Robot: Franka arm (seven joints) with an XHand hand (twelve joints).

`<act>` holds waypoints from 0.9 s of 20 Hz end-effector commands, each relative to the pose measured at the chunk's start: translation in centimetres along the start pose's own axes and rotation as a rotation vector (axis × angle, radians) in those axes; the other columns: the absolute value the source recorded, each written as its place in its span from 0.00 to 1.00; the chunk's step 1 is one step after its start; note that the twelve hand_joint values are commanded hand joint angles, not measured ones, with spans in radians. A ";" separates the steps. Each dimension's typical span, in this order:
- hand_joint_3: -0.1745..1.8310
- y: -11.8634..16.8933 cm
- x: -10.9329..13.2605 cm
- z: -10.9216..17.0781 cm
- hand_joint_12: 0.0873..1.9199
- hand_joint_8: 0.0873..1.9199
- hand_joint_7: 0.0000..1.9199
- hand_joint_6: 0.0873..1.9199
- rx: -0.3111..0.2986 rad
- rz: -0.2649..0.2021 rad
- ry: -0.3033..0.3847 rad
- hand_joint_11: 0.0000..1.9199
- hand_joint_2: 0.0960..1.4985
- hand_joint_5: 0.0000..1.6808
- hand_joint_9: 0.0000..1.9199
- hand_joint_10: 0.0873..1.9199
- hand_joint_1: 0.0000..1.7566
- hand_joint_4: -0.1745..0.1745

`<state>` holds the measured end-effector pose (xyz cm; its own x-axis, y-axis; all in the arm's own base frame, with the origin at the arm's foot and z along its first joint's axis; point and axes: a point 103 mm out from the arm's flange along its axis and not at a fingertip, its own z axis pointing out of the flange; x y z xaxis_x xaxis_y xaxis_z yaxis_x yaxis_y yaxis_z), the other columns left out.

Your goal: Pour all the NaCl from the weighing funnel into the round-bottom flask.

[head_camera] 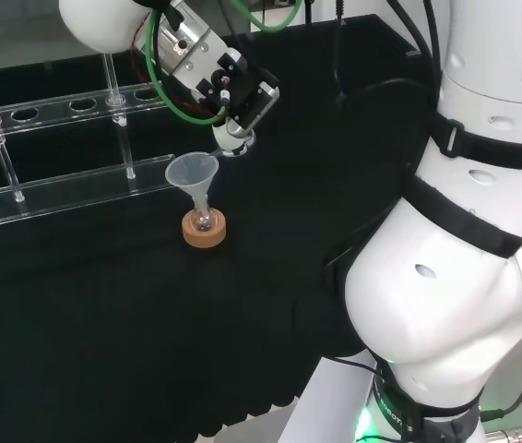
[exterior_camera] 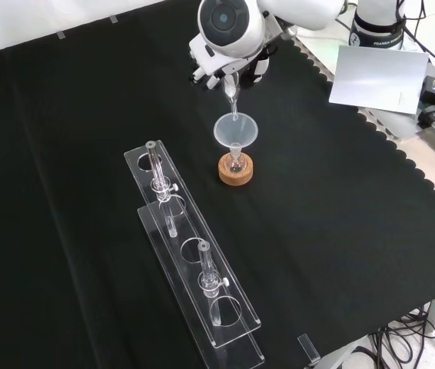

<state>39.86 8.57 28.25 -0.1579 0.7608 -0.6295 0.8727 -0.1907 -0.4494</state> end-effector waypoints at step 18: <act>0.40 -0.4 0.7 -1.4 0.51 0.31 0.26 0.38 0.006 0.030 -0.064 0.44 0.43 0.72 0.50 0.13 0.63 1.00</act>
<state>40.09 10.28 28.85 -0.1660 0.7240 -0.6696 0.8753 -0.2046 -0.4381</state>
